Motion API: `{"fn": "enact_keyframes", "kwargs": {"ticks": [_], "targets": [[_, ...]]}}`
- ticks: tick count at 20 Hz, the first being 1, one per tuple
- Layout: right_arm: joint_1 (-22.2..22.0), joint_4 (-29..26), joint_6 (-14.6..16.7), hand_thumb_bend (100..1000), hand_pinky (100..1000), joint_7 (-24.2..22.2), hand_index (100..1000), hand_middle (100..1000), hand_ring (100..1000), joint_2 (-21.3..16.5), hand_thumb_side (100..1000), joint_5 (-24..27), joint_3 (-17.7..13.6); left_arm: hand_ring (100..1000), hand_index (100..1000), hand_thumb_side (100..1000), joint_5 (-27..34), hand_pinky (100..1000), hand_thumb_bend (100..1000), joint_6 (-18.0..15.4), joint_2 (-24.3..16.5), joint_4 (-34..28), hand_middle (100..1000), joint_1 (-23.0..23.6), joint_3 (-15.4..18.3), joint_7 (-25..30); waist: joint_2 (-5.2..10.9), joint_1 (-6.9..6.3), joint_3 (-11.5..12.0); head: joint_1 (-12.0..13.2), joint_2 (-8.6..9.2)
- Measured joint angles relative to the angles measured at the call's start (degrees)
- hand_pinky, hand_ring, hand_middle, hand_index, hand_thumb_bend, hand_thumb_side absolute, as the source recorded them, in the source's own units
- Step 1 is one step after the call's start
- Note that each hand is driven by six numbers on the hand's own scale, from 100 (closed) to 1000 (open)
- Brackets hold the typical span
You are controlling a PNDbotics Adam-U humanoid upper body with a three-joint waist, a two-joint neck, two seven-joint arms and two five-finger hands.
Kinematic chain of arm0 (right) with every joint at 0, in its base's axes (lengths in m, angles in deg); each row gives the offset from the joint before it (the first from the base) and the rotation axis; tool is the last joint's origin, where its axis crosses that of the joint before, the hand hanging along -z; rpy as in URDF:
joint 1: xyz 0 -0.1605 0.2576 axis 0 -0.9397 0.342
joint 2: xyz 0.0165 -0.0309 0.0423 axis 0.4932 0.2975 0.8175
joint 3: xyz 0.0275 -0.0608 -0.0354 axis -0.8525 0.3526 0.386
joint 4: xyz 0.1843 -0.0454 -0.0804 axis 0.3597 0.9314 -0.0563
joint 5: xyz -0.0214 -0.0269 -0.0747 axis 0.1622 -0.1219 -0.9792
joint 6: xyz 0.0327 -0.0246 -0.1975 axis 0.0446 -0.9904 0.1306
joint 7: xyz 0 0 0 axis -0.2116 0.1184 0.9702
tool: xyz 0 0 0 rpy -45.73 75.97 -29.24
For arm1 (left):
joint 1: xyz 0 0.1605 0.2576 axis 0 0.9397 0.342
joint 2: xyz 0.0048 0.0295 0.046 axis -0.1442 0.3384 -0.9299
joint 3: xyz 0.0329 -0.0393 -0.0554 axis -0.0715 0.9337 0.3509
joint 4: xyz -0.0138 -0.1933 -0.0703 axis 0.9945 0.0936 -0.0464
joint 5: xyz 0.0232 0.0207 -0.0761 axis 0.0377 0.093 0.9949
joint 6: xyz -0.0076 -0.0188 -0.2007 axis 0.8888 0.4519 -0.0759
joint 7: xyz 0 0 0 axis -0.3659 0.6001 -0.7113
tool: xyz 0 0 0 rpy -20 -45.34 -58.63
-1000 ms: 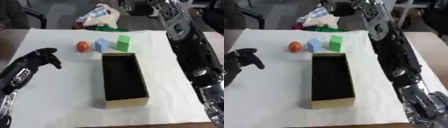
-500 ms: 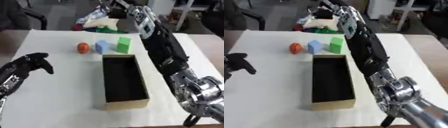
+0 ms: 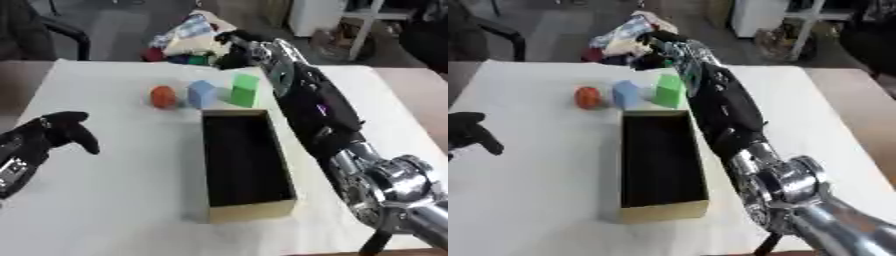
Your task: Pick up objects on the table and place them in the box.
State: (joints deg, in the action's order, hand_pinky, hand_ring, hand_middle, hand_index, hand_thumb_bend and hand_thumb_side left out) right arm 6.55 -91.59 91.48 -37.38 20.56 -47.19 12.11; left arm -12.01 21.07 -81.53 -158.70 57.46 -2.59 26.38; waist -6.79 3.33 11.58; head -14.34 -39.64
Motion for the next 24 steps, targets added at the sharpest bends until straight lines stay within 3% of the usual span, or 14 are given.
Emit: {"fn": "enact_keyframes", "kwargs": {"ticks": [7,14,20,24], "targets": [[-0.8,1.0,-1.8,100,863,-1.6,992,967,867,-1.2,544,-6.6,-1.1,615,905,931,-0.1,680,100,-0.1,0.0,0.0,612,0.0,0.0,0.1,-0.08,0.00,0.0,0.0,0.44],[-1.5,1.6,-2.8,100,870,-2.1,1000,1000,885,-2.0,644,-10.7,-1.4,615,905,935,-0.5,680,100,-0.2,0.0,0.0,612,0.0,0.0,0.2,-0.61,-0.01,0.0,0.1,0.47],[-2.1,1.6,-3.1,220,867,-2.5,1000,998,879,-2.0,685,-16.7,-1.4,614,905,939,-0.6,680,100,-0.2,0.0,0.0,612,0.0,0.0,0.2,-1.17,-0.02,0.1,0.0,0.81],[-2.6,1.3,-2.8,224,866,-2.2,1000,993,877,-2.0,698,-19.8,-1.5,614,905,941,-0.9,680,100,-0.3,0.0,0.0,612,0.0,0.0,0.3,-1.64,-0.02,0.2,-0.2,1.07]]}}
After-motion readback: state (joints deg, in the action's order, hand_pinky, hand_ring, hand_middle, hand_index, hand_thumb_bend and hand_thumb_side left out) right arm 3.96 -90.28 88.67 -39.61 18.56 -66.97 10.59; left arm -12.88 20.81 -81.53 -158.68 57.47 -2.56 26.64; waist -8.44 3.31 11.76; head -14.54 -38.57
